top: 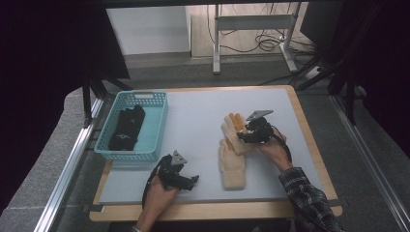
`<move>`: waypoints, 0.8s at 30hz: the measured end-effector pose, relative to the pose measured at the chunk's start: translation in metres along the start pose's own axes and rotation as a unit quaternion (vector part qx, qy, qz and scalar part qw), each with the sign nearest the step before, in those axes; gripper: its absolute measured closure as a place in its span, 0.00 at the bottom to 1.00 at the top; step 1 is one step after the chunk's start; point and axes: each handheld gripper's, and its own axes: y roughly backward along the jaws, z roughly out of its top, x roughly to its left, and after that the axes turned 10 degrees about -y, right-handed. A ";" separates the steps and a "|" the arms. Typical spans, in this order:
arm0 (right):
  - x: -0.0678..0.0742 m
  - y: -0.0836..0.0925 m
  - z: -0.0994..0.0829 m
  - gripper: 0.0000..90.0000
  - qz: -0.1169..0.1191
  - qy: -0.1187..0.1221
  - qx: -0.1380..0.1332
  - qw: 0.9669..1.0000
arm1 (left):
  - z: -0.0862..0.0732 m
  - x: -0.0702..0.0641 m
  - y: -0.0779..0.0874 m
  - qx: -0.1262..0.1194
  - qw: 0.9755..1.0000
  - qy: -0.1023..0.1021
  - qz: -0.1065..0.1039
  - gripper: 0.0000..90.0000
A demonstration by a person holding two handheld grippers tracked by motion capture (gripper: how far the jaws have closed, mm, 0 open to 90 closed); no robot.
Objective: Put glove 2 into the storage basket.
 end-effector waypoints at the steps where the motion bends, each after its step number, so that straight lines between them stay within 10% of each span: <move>1: 0.000 -0.003 -0.001 0.49 0.000 0.005 0.002 1.000 | 0.000 0.000 0.000 0.000 1.000 0.000 0.000 0.02; 9: -0.009 -0.017 -0.008 0.44 0.024 0.000 -0.007 1.000 | 0.000 0.000 0.000 0.000 1.000 0.000 0.000 0.02; 12: -0.013 -0.017 -0.011 0.58 0.051 -0.021 -0.006 0.998 | 0.000 0.000 0.000 0.000 1.000 0.000 0.000 0.02; 24: 0.000 0.004 -0.002 0.68 0.021 -0.060 -0.017 0.998 | 0.000 0.000 0.000 0.000 1.000 0.000 0.000 0.02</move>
